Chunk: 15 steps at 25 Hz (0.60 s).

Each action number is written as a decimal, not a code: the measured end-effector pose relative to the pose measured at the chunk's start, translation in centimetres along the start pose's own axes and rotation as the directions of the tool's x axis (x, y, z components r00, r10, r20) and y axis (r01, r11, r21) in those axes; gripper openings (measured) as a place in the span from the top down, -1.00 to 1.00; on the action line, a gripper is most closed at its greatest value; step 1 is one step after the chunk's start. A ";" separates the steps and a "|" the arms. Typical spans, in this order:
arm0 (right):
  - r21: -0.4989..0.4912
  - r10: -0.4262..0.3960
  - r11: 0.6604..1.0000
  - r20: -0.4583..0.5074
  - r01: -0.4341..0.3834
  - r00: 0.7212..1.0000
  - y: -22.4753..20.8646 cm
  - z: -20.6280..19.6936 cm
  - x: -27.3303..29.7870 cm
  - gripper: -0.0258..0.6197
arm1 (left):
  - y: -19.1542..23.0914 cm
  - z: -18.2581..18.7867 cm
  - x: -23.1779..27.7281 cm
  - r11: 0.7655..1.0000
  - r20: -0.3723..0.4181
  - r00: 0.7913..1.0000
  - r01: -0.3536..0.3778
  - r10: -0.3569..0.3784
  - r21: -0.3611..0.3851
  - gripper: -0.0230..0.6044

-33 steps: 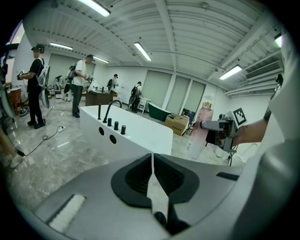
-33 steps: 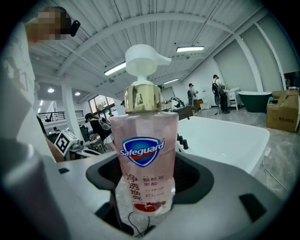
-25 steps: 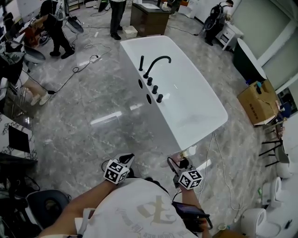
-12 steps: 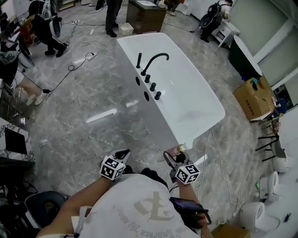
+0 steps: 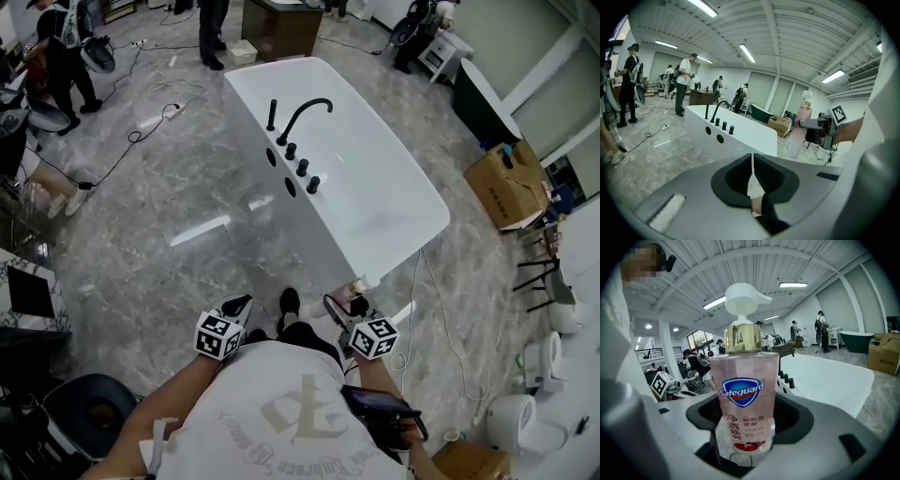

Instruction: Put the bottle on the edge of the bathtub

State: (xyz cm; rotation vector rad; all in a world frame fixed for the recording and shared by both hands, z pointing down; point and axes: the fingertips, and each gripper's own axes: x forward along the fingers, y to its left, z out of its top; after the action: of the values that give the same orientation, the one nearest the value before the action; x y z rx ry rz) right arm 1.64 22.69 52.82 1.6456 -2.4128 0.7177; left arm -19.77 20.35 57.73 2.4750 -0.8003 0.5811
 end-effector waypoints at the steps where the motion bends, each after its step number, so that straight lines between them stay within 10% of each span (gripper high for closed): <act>1: -0.003 0.000 1.000 -0.002 0.000 1.000 0.0 0.2 0.3 -0.01 | 0.3 0.3 -0.1 1.000 0.006 1.000 -0.005 0.005 -0.003 0.87; 15: -0.001 0.035 0.999 -0.019 -0.035 0.999 -1.7 1.5 3.9 -0.01 | 3.8 1.0 0.2 0.995 0.020 0.996 -0.084 0.086 -0.056 0.87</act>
State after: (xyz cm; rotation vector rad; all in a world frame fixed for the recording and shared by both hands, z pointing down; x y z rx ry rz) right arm 1.86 18.23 53.47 1.5921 -2.4344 0.7334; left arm -21.70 16.98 58.16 2.4111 -0.9216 0.5553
